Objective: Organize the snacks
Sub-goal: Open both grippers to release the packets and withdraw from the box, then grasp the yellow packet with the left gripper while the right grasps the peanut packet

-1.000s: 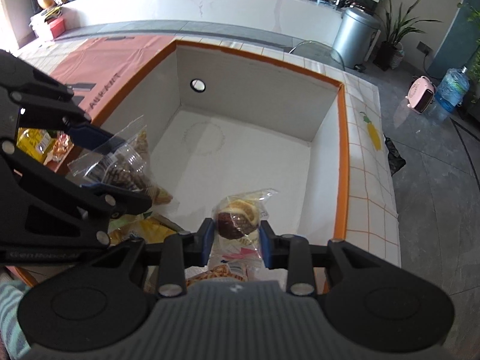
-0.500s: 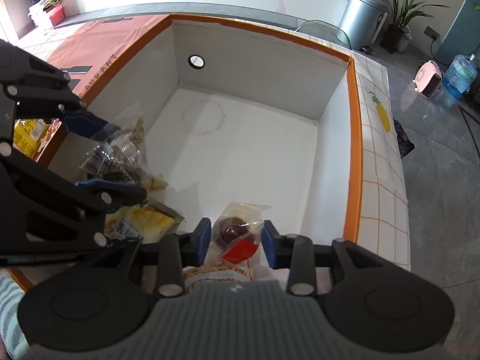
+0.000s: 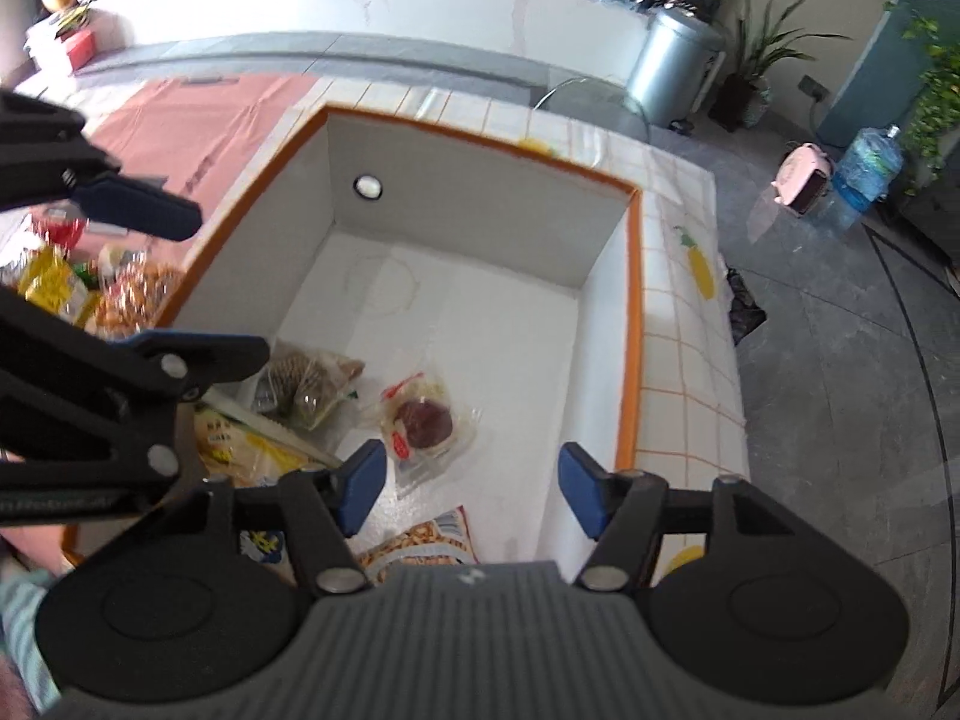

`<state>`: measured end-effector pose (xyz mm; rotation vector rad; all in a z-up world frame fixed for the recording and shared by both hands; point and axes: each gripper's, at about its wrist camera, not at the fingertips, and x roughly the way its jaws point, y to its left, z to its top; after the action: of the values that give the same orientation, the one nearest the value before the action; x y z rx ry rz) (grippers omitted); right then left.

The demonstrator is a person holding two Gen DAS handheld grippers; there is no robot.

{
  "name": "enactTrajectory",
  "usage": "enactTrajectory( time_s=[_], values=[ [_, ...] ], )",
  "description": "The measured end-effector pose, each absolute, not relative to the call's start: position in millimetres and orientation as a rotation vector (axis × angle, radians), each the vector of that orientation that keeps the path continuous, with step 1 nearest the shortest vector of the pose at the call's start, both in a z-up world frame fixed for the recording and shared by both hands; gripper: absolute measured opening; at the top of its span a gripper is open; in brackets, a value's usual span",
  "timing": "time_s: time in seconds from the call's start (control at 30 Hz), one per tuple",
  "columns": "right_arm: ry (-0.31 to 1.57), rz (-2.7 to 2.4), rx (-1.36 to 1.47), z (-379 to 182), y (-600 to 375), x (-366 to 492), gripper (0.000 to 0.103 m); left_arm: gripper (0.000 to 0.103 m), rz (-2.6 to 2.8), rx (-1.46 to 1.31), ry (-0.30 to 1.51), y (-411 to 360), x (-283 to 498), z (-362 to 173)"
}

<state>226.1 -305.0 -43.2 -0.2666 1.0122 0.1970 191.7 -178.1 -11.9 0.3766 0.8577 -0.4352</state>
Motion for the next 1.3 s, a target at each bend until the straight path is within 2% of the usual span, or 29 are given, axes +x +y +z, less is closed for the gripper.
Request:
enactTrajectory(
  time_s=[0.1, 0.43, 0.73, 1.23, 1.3],
  values=[
    [0.967, 0.166, -0.237, -29.3, -298.6, 213.9, 0.071, 0.073, -0.423, 0.323, 0.8, -162.1, 179.2, 5.3],
    [0.778, 0.168, -0.113, -6.2, -256.2, 162.0, 0.071, 0.074, -0.299, 0.171, 0.68, -92.4, 135.2, 32.9],
    [0.724, 0.183, 0.046, -6.0, -205.1, 127.1, 0.071, 0.074, -0.158, 0.118, 0.69, -38.0, 116.8, 26.4],
    [0.689, 0.182, -0.007, -32.9, -128.0, 95.8, 0.071, 0.073, -0.078, -0.036, 0.701, 45.9, 78.6, 5.5],
    [0.696, 0.197, -0.011, -36.0, -121.8, 96.6, 0.071, 0.07, -0.07, -0.069, 0.719, 58.7, 78.9, 0.1]
  ],
)
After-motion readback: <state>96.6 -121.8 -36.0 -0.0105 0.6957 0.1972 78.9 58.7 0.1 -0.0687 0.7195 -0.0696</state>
